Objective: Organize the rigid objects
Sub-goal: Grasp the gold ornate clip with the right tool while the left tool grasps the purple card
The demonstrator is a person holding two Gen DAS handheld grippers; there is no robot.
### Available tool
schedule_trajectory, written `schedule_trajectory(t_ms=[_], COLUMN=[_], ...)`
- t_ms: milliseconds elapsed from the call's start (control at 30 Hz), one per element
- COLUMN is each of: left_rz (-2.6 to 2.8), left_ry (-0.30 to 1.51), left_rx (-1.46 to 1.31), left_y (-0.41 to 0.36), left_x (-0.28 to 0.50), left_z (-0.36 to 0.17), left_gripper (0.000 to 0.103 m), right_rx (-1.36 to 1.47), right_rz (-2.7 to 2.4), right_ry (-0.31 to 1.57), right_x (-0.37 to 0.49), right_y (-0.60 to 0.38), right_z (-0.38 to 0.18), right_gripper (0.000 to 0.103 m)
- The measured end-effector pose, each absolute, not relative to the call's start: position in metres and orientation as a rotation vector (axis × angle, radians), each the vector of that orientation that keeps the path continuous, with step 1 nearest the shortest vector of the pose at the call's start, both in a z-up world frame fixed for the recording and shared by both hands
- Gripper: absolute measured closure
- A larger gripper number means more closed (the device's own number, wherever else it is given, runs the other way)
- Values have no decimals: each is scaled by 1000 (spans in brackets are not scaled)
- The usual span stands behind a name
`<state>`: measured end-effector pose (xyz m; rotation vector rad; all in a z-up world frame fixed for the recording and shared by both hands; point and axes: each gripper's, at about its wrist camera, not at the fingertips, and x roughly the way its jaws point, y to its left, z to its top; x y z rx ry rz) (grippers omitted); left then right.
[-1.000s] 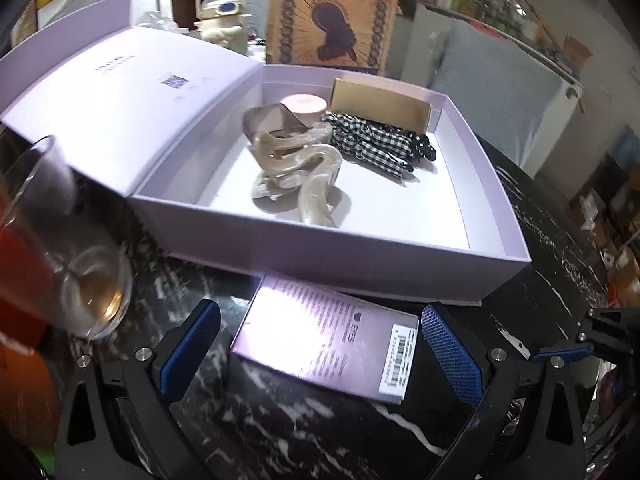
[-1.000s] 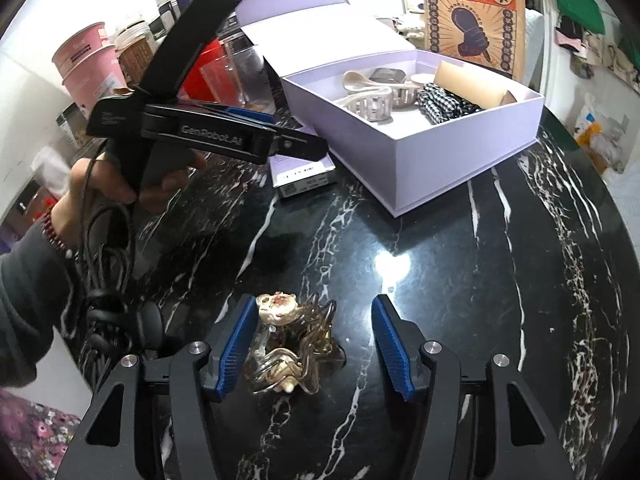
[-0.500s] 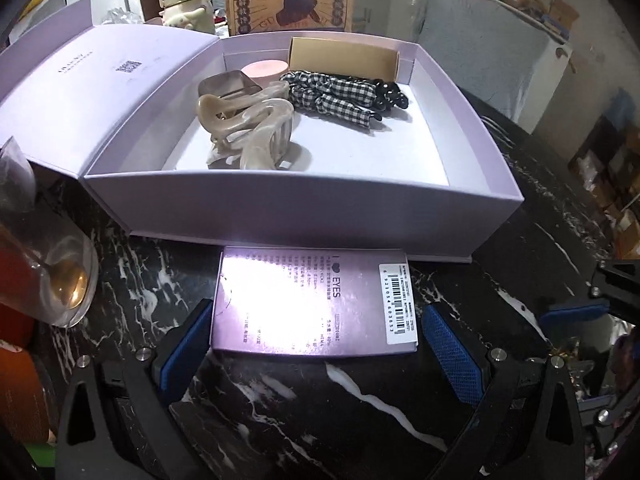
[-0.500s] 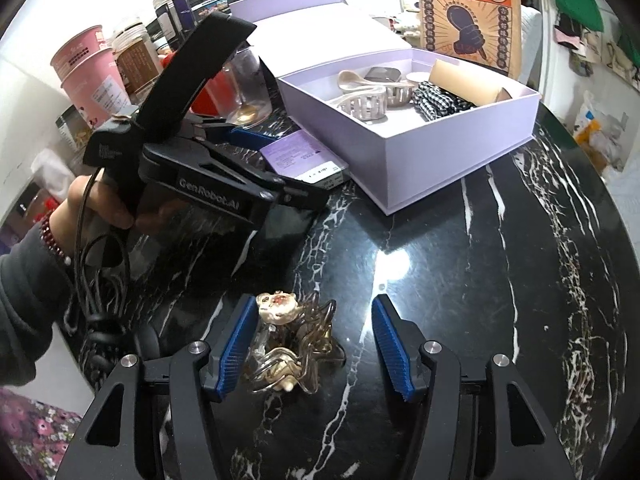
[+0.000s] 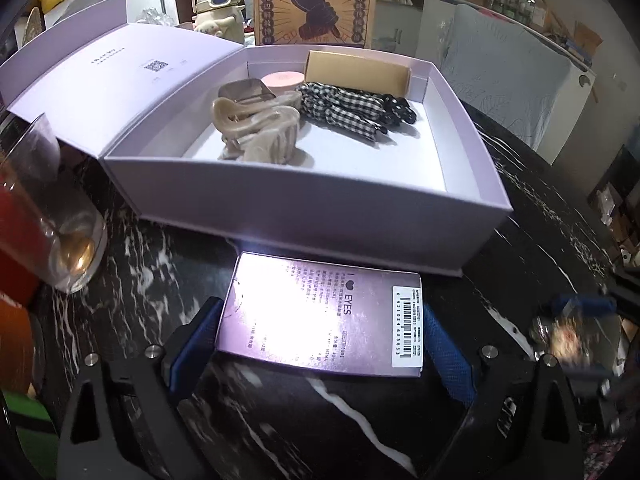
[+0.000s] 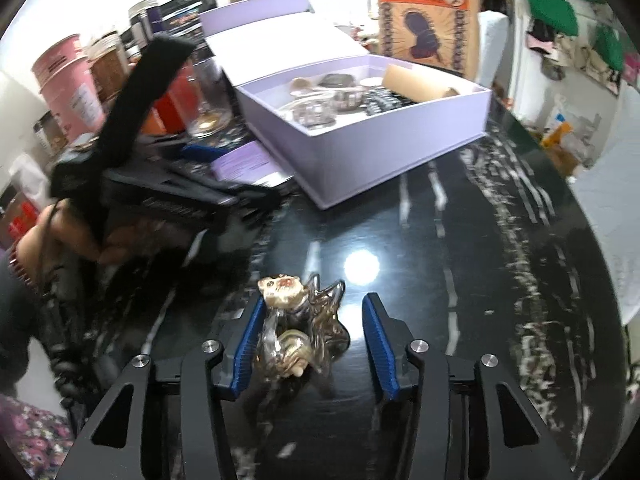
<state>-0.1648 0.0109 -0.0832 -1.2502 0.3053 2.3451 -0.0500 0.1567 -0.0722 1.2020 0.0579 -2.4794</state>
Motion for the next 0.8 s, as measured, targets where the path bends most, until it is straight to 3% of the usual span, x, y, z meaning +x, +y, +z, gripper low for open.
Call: schedule_trajectory(t_ms=[433, 567, 800], left_rz=[2407, 2420, 2438], left_ry=[263, 256, 245], left_rx=[-1286, -1275, -1278], left_y=[6, 7, 7], left_x=[-135, -134, -129], left_z=[-82, -83, -82], left_gripper=[6, 3, 3], right_rx=[1182, 1176, 1169], right_rz=[-2533, -2536, -2600], right_ry=[84, 100, 173], right_x=[-58, -55, -57], right_y=[168, 166, 162], right_z=[-73, -74, -76], right_gripper=[55, 43, 45])
